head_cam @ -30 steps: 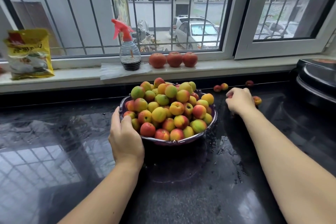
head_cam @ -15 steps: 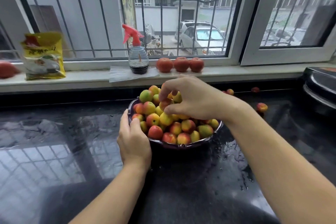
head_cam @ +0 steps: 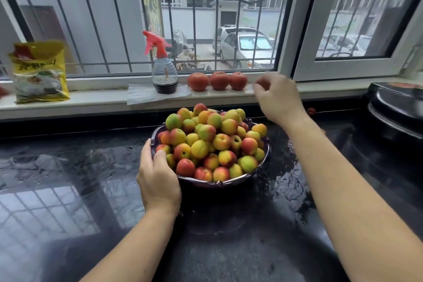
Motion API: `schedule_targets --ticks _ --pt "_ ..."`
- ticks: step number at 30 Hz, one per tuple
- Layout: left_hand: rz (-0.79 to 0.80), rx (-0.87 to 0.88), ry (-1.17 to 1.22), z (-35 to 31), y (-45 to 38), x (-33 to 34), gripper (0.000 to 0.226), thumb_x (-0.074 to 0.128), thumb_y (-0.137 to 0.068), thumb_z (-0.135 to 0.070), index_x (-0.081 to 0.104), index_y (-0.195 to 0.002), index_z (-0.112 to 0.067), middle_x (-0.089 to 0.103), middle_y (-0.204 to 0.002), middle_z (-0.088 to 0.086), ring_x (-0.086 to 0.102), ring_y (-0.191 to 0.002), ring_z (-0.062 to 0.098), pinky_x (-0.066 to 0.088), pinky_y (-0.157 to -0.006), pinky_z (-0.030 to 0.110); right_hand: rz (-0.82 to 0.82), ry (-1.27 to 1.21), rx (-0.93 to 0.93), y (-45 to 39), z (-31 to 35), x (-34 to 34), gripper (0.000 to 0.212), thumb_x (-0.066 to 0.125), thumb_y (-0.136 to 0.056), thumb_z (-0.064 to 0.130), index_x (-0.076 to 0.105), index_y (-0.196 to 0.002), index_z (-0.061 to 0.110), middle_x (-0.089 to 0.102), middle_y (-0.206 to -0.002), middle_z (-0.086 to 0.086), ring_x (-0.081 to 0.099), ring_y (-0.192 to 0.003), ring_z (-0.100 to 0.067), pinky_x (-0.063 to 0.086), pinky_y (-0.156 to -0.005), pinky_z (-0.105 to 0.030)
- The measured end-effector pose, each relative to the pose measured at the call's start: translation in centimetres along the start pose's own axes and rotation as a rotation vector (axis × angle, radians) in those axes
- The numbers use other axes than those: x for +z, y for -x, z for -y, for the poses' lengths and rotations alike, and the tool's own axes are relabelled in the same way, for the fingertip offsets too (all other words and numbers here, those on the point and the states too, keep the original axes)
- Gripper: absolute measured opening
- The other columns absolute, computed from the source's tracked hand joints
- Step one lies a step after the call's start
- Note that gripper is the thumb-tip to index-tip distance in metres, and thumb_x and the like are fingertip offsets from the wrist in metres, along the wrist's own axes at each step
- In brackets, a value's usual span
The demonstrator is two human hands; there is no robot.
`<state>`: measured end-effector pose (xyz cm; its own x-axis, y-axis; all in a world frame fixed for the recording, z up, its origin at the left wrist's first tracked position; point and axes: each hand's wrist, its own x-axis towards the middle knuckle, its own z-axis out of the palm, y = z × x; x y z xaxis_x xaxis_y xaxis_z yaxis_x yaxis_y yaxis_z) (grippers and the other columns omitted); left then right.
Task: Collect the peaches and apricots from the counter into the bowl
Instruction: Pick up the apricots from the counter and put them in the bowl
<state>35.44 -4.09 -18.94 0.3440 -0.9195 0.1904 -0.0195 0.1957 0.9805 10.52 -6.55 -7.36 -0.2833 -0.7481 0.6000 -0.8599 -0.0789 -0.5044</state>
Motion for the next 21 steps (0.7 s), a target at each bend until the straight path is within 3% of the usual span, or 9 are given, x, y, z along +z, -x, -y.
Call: schedule_targets --ticks 2,4,6,9,12,15,17,18,21 --pt "0.003 0.001 -0.001 0.1 0.0 0.1 0.052 0.037 -0.094 -0.04 0.061 -0.139 -0.031 0.064 -0.113 -0.021 0.054 -0.111 0.01 0.037 -0.083 0.016 0.047 0.352 0.291 -0.1 -5.6 0.6 0.036 0.05 -0.099 0.03 0.06 -0.131 0.016 0.057 -0.133 -0.013 0.046 -0.125 -0.034 0.042 -0.102 -0.04" --pt "0.011 0.006 -0.006 0.3 0.0 0.0 0.05 0.038 -0.096 -0.038 0.06 -0.14 -0.03 0.063 -0.111 -0.025 0.052 -0.111 0.009 0.037 -0.083 0.015 0.16 0.558 0.52 1.0 -10.4 0.9 0.048 0.046 -0.1 0.038 0.047 -0.144 0.017 0.033 -0.155 -0.016 0.026 -0.14 -0.04 0.026 -0.116 -0.047" --pt "0.02 0.013 -0.016 0.3 0.0 0.1 0.052 0.037 -0.096 -0.039 0.058 -0.143 -0.028 0.062 -0.113 -0.024 0.052 -0.111 0.008 0.037 -0.084 0.017 0.228 0.575 0.645 2.3 -13.9 1.2 0.049 0.045 -0.101 0.035 0.042 -0.147 0.018 0.019 -0.163 -0.014 0.016 -0.145 -0.042 0.02 -0.119 -0.047" --pt "0.029 0.021 -0.032 0.4 0.0 0.2 0.053 0.037 -0.096 -0.04 0.058 -0.144 -0.031 0.062 -0.113 -0.024 0.051 -0.111 0.007 0.035 -0.082 0.013 0.262 0.542 0.696 3.1 -16.4 1.6 0.044 0.048 -0.097 0.02 0.054 -0.14 0.012 0.03 -0.155 -0.014 0.031 -0.137 -0.041 0.034 -0.112 -0.043" --pt "0.024 0.016 -0.035 0.4 -0.1 0.3 0.06 0.036 -0.093 -0.044 0.055 -0.148 -0.029 0.064 -0.131 -0.016 0.052 -0.122 0.011 0.04 -0.098 0.024 0.222 0.484 0.614 2.4 -15.8 1.2 0.038 0.056 -0.092 0.011 0.066 -0.129 0.014 0.053 -0.139 -0.017 0.05 -0.127 -0.038 0.043 -0.106 -0.037" --pt "0.02 0.005 -0.051 0.5 -0.2 0.3 0.065 0.035 -0.092 -0.047 0.052 -0.152 -0.029 0.06 -0.147 -0.005 0.051 -0.136 0.02 0.039 -0.111 0.037 0.226 0.097 0.461 0.6 -11.0 -0.3 0.038 0.069 -0.091 0.018 0.065 -0.13 0.017 0.068 -0.125 -0.011 0.063 -0.116 -0.034 0.049 -0.103 -0.04" --pt "0.022 0.012 -0.049 0.6 -0.3 0.2 0.064 0.036 -0.092 -0.047 0.053 -0.152 -0.029 0.061 -0.147 -0.006 0.051 -0.137 0.02 0.039 -0.112 0.038 0.276 -0.26 0.272 0.0 -5.6 -1.6 0.037 0.076 -0.088 0.029 0.066 -0.123 0.02 0.074 -0.113 -0.004 0.072 -0.101 -0.026 0.058 -0.089 -0.042" --pt "0.021 0.014 -0.042 0.6 -0.3 0.2 0.064 0.036 -0.092 -0.047 0.053 -0.151 -0.029 0.061 -0.146 -0.006 0.051 -0.137 0.019 0.039 -0.11 0.036 0.31 -0.383 0.155 0.2 -2.7 -2.1 0.035 0.078 -0.086 0.037 0.068 -0.117 0.024 0.075 -0.109 0.001 0.074 -0.097 -0.019 0.059 -0.082 -0.036" --pt "0.026 0.01 -0.027 0.6 -0.3 0.2 0.065 0.037 -0.092 -0.046 0.054 -0.151 -0.029 0.06 -0.145 -0.009 0.051 -0.136 0.017 0.036 -0.103 0.031 0.402 -0.413 -0.164 1.7 4.9 -1.7 0.03 0.075 -0.086 0.046 0.07 -0.112 0.031 0.074 -0.107 0.016 0.069 -0.1 0.001 0.051 -0.088 -0.024"
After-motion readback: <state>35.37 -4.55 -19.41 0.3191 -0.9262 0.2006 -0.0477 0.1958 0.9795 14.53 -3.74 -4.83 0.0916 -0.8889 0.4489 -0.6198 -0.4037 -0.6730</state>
